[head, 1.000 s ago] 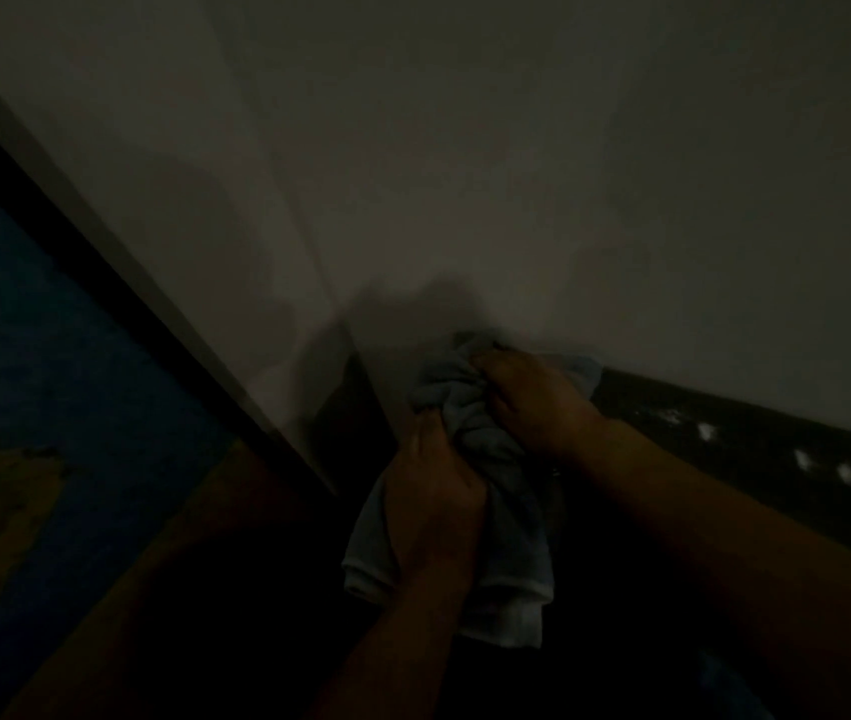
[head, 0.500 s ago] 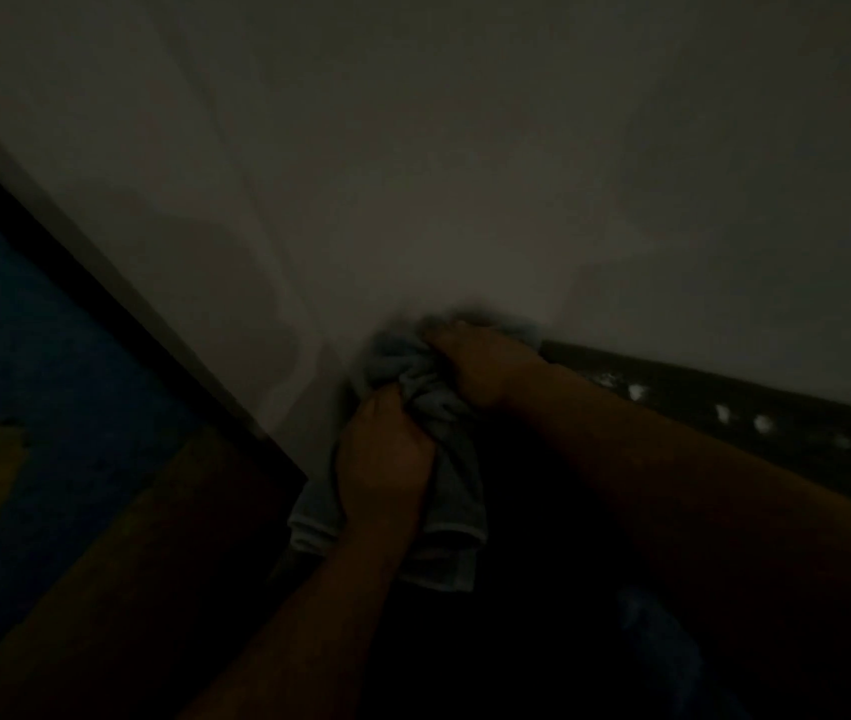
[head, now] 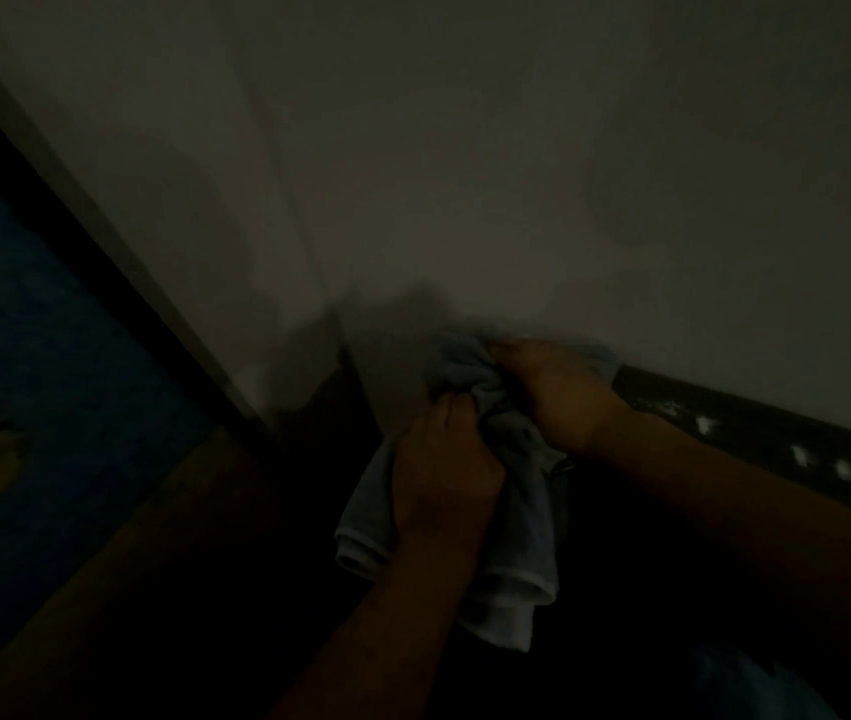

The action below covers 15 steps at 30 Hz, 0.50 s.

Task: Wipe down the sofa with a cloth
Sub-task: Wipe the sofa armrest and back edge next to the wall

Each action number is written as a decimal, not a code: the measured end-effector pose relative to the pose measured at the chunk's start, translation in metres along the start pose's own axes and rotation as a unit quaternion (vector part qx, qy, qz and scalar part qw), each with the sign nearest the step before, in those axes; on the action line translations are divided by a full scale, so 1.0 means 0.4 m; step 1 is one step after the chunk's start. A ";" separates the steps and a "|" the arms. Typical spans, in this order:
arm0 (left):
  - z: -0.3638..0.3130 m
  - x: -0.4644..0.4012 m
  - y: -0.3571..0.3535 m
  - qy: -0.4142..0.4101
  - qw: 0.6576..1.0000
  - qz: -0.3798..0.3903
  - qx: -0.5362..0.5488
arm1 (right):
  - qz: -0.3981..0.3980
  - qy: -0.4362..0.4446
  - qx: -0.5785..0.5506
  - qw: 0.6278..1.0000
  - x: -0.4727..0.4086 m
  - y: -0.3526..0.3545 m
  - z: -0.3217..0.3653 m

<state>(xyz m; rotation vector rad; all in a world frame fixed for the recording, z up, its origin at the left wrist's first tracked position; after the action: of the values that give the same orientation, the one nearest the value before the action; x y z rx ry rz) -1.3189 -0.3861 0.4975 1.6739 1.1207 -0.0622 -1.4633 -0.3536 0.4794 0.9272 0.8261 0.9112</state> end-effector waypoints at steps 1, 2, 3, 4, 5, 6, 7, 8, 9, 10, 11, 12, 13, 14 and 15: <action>0.002 -0.003 -0.005 0.009 1.000 0.019 -0.008 | 0.008 -0.009 -0.005 1.000 0.001 0.002 0.004; 0.002 -0.006 -0.005 0.022 0.999 0.042 -0.014 | 0.006 -0.020 -0.021 1.000 0.003 0.006 0.008; 0.003 -0.006 -0.005 0.030 0.998 0.059 -0.018 | 0.000 -0.030 -0.046 0.998 0.006 0.017 0.021; 0.004 -0.008 -0.003 0.035 0.996 0.078 -0.023 | -0.011 -0.040 -0.071 0.997 0.010 0.030 0.034; 0.006 -0.012 -0.003 0.036 0.995 0.090 -0.018 | -0.020 -0.051 -0.084 0.995 0.017 0.044 0.050; 0.011 -0.020 0.003 0.036 0.994 0.101 -0.008 | -0.029 -0.070 -0.085 0.993 0.020 0.055 0.067; 0.029 -0.025 0.019 0.035 0.995 0.094 -0.001 | -0.038 -0.090 -0.083 0.992 0.015 0.058 0.090; 0.065 -0.023 0.048 0.051 0.994 0.094 0.013 | -0.045 -0.101 -0.072 0.991 -0.004 0.048 0.121; 0.121 -0.020 0.069 0.082 0.991 0.106 0.021 | -0.033 -0.097 -0.055 0.993 -0.032 0.026 0.173; 0.194 -0.002 0.101 0.127 0.985 0.121 0.001 | 0.000 -0.088 -0.046 0.995 -0.063 -0.011 0.239; 0.283 0.020 0.120 0.174 0.978 0.118 0.016 | 0.034 -0.068 -0.046 0.996 -0.087 -0.054 0.312; 0.340 0.041 0.149 0.215 0.966 0.119 0.079 | 0.058 -0.053 -0.052 0.996 -0.101 -0.085 0.375; 0.355 0.050 0.182 0.238 0.942 0.139 0.194 | 0.063 -0.044 -0.062 0.995 -0.106 -0.101 0.419; 0.324 0.048 0.216 0.240 0.901 0.142 0.332 | 0.050 -0.045 -0.071 0.995 -0.104 -0.095 0.434; 0.284 0.042 0.238 0.223 0.882 0.148 0.389 | 0.025 -0.050 -0.075 0.996 -0.093 -0.064 0.434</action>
<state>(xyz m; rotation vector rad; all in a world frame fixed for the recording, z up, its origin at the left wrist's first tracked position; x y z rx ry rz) -1.1912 -0.4624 0.5088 2.6722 1.2410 0.0887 -1.3175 -0.4463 0.5275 0.8586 0.6425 0.9493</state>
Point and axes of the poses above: each hand's wrist, its own x-axis away from the middle knuckle, its own y-axis out of the back of the hand, z = x × y, the point moved 6 cm from there along -x, towards the middle knuckle, and after that the axes turned 8 degrees about -z, right-handed, at the moved point
